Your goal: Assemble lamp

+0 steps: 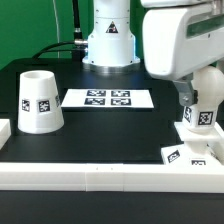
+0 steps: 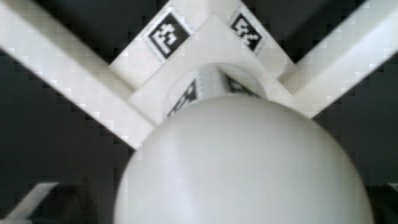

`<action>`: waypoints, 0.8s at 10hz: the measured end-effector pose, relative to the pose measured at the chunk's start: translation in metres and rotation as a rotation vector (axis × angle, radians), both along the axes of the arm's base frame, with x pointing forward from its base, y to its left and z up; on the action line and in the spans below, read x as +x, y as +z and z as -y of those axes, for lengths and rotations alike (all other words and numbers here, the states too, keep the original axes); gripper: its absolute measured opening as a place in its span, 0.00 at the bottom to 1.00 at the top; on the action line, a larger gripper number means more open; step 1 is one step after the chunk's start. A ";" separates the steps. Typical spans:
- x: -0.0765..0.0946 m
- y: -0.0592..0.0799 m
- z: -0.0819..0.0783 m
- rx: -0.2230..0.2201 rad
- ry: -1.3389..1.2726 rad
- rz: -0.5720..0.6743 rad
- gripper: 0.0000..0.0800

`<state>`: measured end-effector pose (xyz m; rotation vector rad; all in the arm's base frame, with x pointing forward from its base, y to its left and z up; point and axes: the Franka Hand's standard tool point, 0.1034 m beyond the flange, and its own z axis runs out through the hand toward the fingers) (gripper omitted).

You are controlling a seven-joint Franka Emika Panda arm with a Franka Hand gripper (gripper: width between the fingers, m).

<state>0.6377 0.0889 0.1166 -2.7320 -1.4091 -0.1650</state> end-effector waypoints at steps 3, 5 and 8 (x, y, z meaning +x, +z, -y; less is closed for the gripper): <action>0.001 -0.002 0.000 -0.052 0.280 0.035 0.87; 0.001 -0.003 -0.001 -0.096 0.447 0.045 0.87; -0.002 -0.006 0.000 -0.115 0.528 0.045 0.87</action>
Offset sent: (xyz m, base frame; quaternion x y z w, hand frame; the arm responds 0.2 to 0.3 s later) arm -0.0009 0.0092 -0.0021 -0.0090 -0.0270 -0.2724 0.9618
